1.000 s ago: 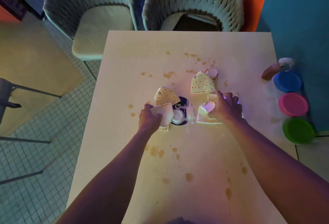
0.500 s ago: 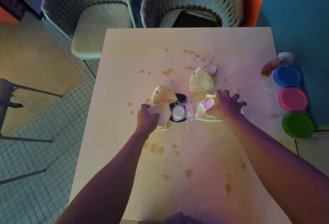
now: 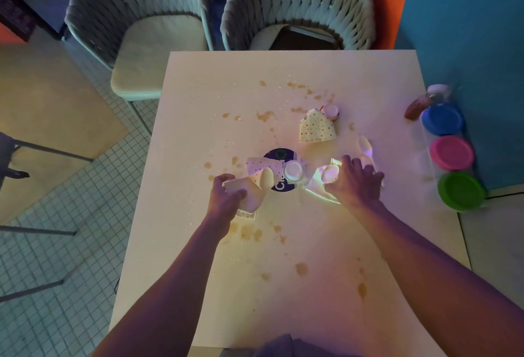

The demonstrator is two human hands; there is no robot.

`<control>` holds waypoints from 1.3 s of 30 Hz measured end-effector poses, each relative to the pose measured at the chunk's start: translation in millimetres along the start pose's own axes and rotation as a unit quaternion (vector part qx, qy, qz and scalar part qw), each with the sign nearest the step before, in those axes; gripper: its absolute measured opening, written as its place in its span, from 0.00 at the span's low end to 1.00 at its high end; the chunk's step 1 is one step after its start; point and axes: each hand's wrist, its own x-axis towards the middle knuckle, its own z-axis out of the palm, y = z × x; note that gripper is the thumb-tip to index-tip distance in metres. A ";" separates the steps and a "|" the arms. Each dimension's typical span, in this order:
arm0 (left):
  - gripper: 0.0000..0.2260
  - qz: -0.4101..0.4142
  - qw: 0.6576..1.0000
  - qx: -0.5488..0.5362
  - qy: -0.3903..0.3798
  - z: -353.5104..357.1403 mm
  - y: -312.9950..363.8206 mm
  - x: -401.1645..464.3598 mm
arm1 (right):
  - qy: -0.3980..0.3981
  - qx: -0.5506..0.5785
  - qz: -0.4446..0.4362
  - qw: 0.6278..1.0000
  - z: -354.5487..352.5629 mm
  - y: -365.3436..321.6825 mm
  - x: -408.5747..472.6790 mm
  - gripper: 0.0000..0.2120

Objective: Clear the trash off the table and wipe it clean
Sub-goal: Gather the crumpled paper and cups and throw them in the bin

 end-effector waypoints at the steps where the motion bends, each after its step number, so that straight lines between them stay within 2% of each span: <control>1: 0.19 -0.001 1.000 -0.001 -0.001 -3.1 -2.4 -1.5 | 0.002 0.025 0.002 1.000 0.8 0.4 -3.4 0.27; 4: 0.21 -0.003 1.000 -0.013 0.003 -12.1 -6.5 -7.5 | 0.002 0.115 0.024 0.993 3.8 2.8 -14.7 0.24; 8: 0.27 -0.004 1.000 -0.014 0.015 -18.7 -6.0 -17.7 | -0.009 0.180 0.068 0.981 5.1 4.4 -29.5 0.21; 13: 0.22 -0.015 0.999 -0.017 0.047 -24.3 -17.3 -32.0 | -0.034 0.258 0.130 0.957 7.7 14.0 -50.5 0.21; 19: 0.25 -0.014 0.998 -0.012 0.052 -17.8 -29.0 -66.7 | -0.062 0.346 0.143 0.925 6.2 33.4 -80.2 0.25; 26: 0.27 0.023 0.999 0.037 -0.033 25.3 -38.8 -116.9 | -0.039 0.405 0.159 0.900 11.6 72.0 -129.8 0.24; 30: 0.26 0.063 0.991 0.078 -0.089 57.8 -49.7 -146.2 | -0.014 0.464 0.183 0.867 24.1 107.6 -167.9 0.23; 39: 0.18 0.122 0.952 0.189 -0.206 136.6 -77.3 -206.9 | 0.028 0.510 0.269 0.816 55.9 182.7 -256.0 0.28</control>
